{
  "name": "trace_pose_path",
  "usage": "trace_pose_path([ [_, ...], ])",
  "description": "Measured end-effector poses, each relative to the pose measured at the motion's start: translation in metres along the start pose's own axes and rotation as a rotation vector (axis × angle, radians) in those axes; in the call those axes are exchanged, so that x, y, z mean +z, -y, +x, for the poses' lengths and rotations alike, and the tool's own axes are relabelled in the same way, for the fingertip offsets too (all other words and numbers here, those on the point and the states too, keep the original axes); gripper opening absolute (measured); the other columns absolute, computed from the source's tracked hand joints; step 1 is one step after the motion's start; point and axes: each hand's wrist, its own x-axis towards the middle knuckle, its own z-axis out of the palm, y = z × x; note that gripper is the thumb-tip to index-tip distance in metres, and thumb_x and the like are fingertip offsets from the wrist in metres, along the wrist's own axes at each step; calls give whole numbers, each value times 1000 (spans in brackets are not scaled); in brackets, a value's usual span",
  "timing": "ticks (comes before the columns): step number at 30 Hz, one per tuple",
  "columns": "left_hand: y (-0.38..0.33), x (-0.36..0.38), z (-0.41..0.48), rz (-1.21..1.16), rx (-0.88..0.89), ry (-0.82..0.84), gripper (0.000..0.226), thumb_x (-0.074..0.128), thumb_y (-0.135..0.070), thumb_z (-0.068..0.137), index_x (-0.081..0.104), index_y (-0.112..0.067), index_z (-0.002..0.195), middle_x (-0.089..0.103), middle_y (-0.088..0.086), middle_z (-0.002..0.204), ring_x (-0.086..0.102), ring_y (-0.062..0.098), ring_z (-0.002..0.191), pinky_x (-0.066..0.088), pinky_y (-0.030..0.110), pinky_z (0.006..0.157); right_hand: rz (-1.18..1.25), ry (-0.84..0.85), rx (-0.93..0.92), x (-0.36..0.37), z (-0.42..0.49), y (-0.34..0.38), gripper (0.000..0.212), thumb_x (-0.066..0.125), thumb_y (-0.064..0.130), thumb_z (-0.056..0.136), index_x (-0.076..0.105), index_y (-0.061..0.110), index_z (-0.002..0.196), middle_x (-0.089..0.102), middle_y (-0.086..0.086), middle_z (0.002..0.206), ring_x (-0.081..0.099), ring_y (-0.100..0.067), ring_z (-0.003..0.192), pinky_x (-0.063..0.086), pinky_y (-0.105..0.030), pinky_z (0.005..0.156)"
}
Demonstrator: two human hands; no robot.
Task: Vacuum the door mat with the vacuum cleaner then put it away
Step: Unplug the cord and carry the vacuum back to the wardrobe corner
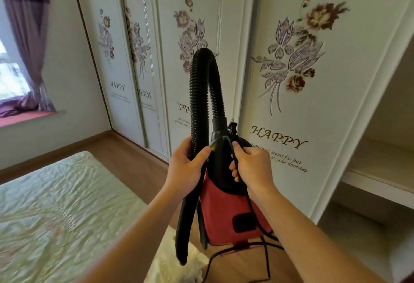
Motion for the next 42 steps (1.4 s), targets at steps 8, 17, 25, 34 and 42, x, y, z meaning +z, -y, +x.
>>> trace_pose_path([
  [8, 37, 74, 94, -78, 17, -140, 7, 67, -7, 95, 66, -14, 96, 65, -3, 73, 63, 11, 68, 50, 20, 62, 37, 123, 18, -19, 131, -4, 42, 60, 33, 100, 70, -1, 78, 62, -6, 52, 53, -17, 43, 44, -27, 41],
  [17, 64, 122, 186, -102, 38, -207, 5, 66, -6, 95, 66, -12, 96, 65, 5, 77, 62, 19, 70, 53, 31, 66, 5, 213, -25, -25, 250, 7, 42, 61, 34, 99, 70, -1, 78, 62, -7, 53, 53, -18, 43, 44, -27, 40],
  [25, 117, 112, 263, -148, 52, -284, 6, 65, -3, 95, 65, -9, 93, 64, 6, 77, 62, 20, 70, 54, 30, 66, -55, 256, -68, 31, 331, -8, 43, 60, 33, 100, 69, 2, 71, 63, -6, 52, 54, -18, 41, 45, -27, 40],
  [34, 186, 52, 364, -114, 79, -385, 4, 66, -4, 94, 66, -8, 92, 63, 7, 76, 60, 20, 68, 51, 30, 64, -97, 349, -89, 145, 423, -19, 46, 60, 35, 99, 70, 0, 71, 66, -10, 55, 56, -21, 43, 47, -30, 45],
  [42, 211, -7, 424, -93, 104, -464, 8, 65, -1, 94, 66, -8, 92, 63, 4, 74, 62, 18, 68, 51, 23, 64, -88, 438, -111, 237, 471, -9, 47, 59, 36, 99, 69, 0, 71, 65, -8, 54, 56, -20, 42, 47, -29, 44],
])
